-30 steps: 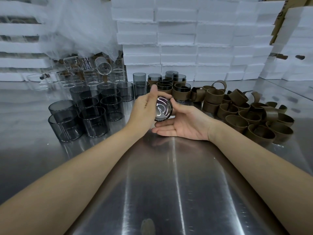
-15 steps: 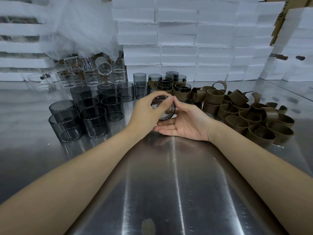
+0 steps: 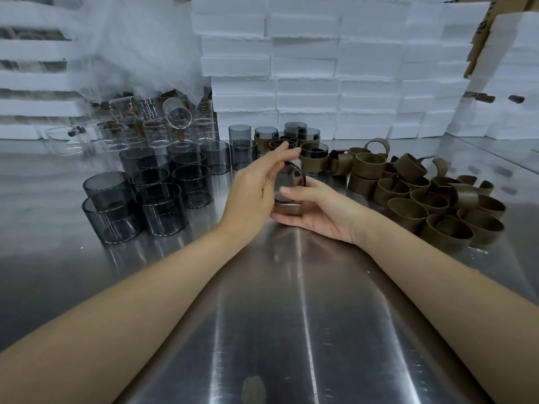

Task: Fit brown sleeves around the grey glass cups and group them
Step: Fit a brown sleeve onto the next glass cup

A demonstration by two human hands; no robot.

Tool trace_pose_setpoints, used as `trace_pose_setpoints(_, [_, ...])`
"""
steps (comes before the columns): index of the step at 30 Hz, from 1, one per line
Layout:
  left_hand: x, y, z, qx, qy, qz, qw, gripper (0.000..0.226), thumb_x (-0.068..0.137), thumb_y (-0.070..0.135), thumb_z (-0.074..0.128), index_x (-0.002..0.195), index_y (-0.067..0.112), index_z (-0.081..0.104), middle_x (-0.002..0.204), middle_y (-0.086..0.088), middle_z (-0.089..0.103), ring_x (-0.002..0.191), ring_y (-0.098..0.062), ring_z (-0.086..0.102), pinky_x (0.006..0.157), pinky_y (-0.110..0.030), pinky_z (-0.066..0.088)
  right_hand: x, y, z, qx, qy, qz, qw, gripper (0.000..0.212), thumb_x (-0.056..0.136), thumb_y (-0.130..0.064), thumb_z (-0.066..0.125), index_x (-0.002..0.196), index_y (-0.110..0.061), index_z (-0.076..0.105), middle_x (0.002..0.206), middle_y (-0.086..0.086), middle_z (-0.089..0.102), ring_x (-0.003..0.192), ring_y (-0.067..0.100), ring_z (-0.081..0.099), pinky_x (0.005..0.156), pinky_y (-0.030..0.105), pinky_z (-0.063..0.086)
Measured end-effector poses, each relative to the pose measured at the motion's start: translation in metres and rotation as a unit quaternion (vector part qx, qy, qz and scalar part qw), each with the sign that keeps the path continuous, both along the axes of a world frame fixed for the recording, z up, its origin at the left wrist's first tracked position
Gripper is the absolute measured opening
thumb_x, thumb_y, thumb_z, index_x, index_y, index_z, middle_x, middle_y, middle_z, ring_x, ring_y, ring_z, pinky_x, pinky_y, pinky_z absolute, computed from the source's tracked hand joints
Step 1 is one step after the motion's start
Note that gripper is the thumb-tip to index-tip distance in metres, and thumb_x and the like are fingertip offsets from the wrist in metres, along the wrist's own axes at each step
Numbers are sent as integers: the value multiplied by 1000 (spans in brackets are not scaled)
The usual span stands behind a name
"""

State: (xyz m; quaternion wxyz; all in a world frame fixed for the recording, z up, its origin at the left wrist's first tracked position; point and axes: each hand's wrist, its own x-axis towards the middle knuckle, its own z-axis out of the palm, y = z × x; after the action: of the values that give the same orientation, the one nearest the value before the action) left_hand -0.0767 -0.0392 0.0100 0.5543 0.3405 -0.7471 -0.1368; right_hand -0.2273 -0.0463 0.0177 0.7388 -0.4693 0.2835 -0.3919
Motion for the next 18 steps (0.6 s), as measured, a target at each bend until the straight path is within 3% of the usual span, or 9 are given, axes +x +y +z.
trace_pose_setpoints(2, [-2,2,1,-35,-87,-9,996,47,91,-17,38,126,4,61,139,-1,53,138,-12,39,116,-21,28,2,-2,-1,-27,-7,-24,999,52,82,9,61,128,-7,45,110,16,64,100,29,68,81,38,58])
trace_pose_setpoints(4, [-6,4,0,-49,-174,21,983,42,98,0,39,138,4,51,147,-2,46,144,-13,29,119,-25,21,4,-4,-4,-77,17,-81,994,51,81,16,59,127,-3,47,103,16,66,98,27,68,81,39,58])
trace_pose_setpoints(6, [-8,6,-1,-13,-203,53,978,50,102,23,35,149,8,36,157,0,33,148,-10,20,118,-19,14,6,-4,-7,-149,108,-181,966,39,80,10,65,113,-4,48,101,18,64,94,29,66,81,41,57])
trace_pose_setpoints(8, [-7,6,-3,37,-184,67,980,53,104,33,32,152,11,29,159,1,28,147,-10,21,114,-16,15,6,-2,-10,-215,223,-253,916,36,76,-5,75,97,-10,46,95,12,64,86,24,65,76,38,56])
trace_pose_setpoints(10, [-4,4,-4,80,-151,73,983,52,106,34,31,152,11,30,157,-2,32,144,-13,29,111,-16,20,8,0,-11,-266,294,-268,878,39,73,-18,78,97,-15,48,91,2,67,78,11,65,70,25,55])
trace_pose_setpoints(12, [-3,2,-5,105,-128,83,983,53,105,38,30,152,13,31,154,-2,38,139,-12,35,105,-11,22,11,2,-11,-310,328,-273,849,39,71,-21,77,97,-20,48,87,-6,65,75,-4,62,59,9,47])
trace_pose_setpoints(14, [-2,1,-6,124,-88,84,985,51,105,41,29,147,15,39,140,3,52,124,-3,46,94,-1,26,12,3,-12,-350,354,-267,825,39,71,-18,77,91,-25,44,80,-10,62,73,-6,59,56,7,41])
trace_pose_setpoints(16, [-2,0,-6,165,-26,73,983,45,105,46,26,126,21,57,111,10,66,94,3,57,76,3,34,12,4,-13,-378,385,-245,806,44,69,-15,76,86,-26,37,74,-9,59,65,0,57,54,11,40])
trace_pose_setpoints(18, [-1,-3,-5,225,51,57,971,48,104,50,23,98,27,64,89,9,69,84,2,63,77,-6,42,12,7,-12,-390,391,-217,805,47,67,-13,75,83,-27,33,70,-7,56,59,1,52,52,15,38])
